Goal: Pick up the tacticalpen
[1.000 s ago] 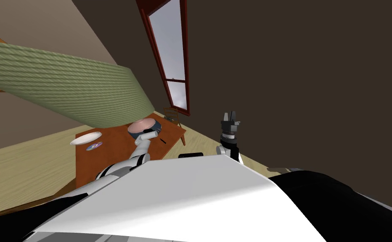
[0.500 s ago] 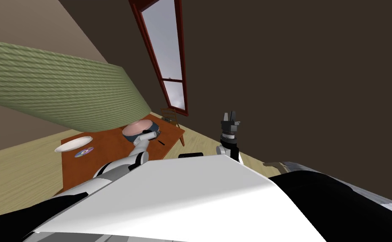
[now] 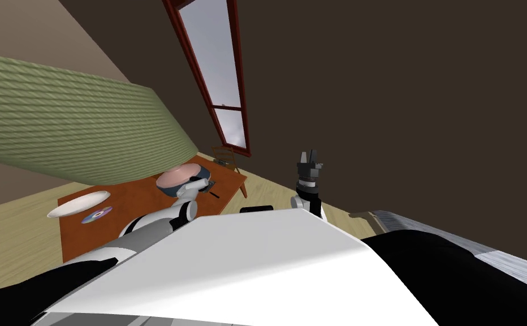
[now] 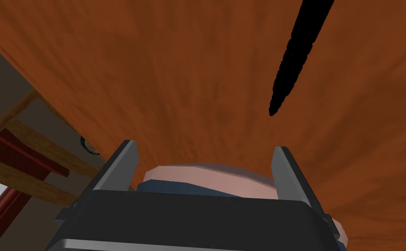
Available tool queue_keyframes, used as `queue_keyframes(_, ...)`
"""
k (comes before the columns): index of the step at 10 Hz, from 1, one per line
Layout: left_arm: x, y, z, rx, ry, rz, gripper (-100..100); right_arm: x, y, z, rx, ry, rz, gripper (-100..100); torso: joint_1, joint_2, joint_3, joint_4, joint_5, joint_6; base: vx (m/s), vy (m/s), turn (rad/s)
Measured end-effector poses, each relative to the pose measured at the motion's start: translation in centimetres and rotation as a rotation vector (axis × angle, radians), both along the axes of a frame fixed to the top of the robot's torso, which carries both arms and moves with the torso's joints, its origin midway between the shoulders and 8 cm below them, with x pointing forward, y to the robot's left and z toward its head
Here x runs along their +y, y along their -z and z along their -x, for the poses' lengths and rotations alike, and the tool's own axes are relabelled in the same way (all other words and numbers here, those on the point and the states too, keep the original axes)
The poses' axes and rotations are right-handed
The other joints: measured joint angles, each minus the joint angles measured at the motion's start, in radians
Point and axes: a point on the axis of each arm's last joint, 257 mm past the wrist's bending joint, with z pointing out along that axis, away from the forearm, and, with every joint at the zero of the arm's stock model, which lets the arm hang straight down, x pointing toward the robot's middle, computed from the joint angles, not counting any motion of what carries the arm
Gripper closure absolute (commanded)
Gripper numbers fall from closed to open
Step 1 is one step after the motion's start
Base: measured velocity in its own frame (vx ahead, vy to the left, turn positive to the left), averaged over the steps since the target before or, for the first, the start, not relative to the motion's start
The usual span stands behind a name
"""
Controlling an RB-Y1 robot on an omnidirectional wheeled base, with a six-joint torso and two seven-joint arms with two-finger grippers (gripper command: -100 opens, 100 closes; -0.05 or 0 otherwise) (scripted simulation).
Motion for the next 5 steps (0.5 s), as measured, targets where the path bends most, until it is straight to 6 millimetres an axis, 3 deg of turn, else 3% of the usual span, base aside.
queue_keyframes(2,0.3,1.1,2.5,0.073,-0.008,0.024,-100,0.0,0.0,0.0,0.000,0.000,0.000,0,0.000,0.000,0.000,0.000,0.000,0.000,0.017,0.017,-0.106)
queue_keyframes(5,0.6,2.1,4.4,0.139,-0.016,0.053,-100,0.0,0.0,0.0,0.000,0.000,0.000,0,-0.001,0.000,0.000,0.000,0.000,0.000,0.010,0.008,-0.071)
